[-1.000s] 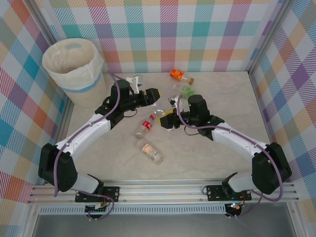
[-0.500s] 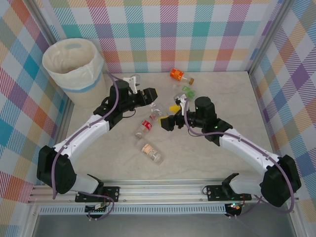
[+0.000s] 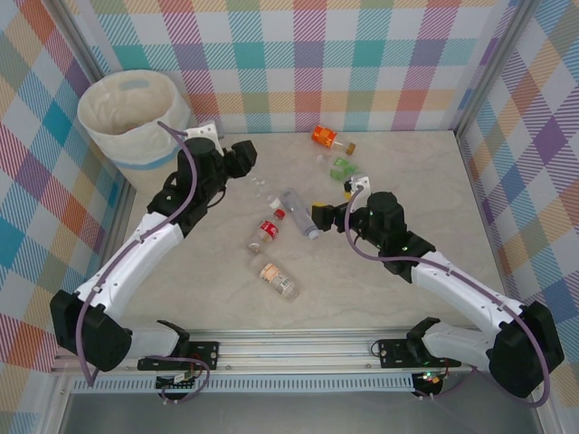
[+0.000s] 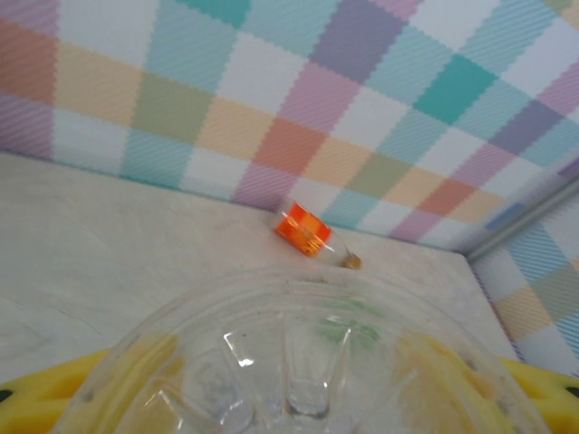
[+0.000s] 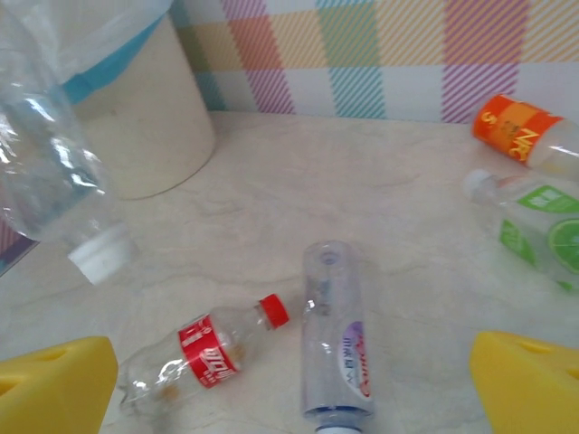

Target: Put the plastic bottles in the bin

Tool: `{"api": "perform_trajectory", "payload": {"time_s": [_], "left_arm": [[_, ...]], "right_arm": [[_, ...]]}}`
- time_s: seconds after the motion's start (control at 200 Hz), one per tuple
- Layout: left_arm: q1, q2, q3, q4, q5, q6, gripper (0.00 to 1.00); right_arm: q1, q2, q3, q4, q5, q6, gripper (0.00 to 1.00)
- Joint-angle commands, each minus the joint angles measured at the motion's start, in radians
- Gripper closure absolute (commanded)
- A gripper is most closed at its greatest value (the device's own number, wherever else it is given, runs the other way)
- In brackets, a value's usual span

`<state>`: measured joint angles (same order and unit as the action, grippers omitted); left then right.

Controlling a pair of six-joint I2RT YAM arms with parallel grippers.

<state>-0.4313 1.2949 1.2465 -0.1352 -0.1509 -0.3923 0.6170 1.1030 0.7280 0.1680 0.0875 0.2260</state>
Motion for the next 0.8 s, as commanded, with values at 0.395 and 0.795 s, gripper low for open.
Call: {"api": "perform_trajectory", "payload": {"time_s": [0.395,0.795], "left_arm": [[0.258,0.003,0.185,0.351,-0.283,0.343,0.40],[0.519,0.268,0.466,0.336,-0.176,0.200,0.39]], "right_arm": [[0.004,-0.015,0.021,0.018,0.093,0.056,0.00],[0.005,-0.029,0.016,0.016,0.059,0.089,0.00]]}}
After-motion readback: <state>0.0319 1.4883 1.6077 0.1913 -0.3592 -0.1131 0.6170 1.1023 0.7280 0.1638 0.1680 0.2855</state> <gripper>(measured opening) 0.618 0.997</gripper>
